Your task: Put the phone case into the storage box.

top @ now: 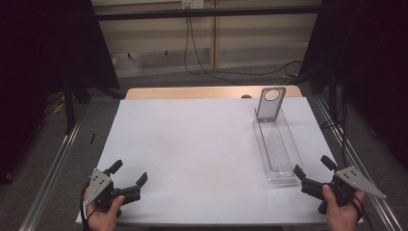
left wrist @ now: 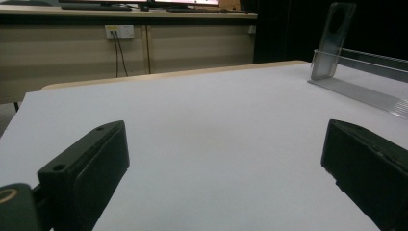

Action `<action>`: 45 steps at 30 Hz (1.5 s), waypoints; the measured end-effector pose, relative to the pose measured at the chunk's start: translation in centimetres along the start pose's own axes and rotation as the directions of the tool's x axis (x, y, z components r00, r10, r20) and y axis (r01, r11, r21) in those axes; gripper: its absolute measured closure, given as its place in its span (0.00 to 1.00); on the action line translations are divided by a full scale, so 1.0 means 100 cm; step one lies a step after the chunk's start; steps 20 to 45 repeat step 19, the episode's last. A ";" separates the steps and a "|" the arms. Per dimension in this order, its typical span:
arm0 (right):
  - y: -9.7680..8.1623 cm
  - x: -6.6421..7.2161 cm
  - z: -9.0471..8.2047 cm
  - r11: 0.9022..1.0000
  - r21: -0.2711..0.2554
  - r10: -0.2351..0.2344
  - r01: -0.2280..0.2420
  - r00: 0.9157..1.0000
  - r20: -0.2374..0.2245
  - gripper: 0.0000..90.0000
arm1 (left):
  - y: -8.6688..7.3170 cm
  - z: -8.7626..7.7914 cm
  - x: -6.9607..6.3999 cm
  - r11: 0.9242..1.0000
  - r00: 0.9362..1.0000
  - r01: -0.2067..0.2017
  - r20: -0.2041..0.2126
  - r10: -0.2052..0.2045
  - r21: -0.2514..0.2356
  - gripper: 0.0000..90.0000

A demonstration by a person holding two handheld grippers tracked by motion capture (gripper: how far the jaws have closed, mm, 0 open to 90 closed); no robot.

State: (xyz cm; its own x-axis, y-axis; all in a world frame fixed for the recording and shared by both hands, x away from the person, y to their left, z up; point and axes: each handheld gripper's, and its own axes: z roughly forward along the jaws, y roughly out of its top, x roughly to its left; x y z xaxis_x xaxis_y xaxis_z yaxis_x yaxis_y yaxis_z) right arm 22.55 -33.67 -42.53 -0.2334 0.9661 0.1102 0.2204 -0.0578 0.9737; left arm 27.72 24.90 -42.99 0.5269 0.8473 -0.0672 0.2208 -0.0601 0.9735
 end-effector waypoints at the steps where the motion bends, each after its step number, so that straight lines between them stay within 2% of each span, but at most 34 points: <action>1: 0.000 0.000 -0.001 1.000 0.001 0.000 0.000 1.000 -0.003 0.00 | 0.000 0.000 0.000 1.000 1.000 -0.003 0.001 0.003 0.002 0.03; 5: -0.004 -0.001 -0.002 1.000 0.010 -0.024 0.024 1.000 -0.002 0.00 | 0.001 0.002 -0.001 1.000 1.000 0.001 0.011 -0.001 -0.003 0.03; 7: -0.007 -0.001 -0.001 0.999 0.022 -0.032 0.032 0.999 -0.002 0.00 | 0.002 0.003 -0.001 1.000 1.000 -0.010 0.018 0.010 -0.004 0.03; 9: -0.009 -0.001 0.001 0.999 0.028 -0.018 0.018 1.000 -0.004 0.00 | 0.002 0.003 -0.002 1.000 1.000 -0.012 0.025 0.012 -0.004 0.03; 13: -0.007 0.000 0.003 1.000 0.020 -0.024 0.024 1.000 -0.007 0.00 | 0.001 0.006 -0.002 1.000 0.999 -0.011 0.038 0.011 -0.001 0.03; 45: -0.008 0.000 0.003 1.000 0.013 -0.014 0.014 1.000 -0.015 0.00 | 0.001 0.007 -0.002 1.000 0.999 -0.012 0.035 0.012 0.004 0.03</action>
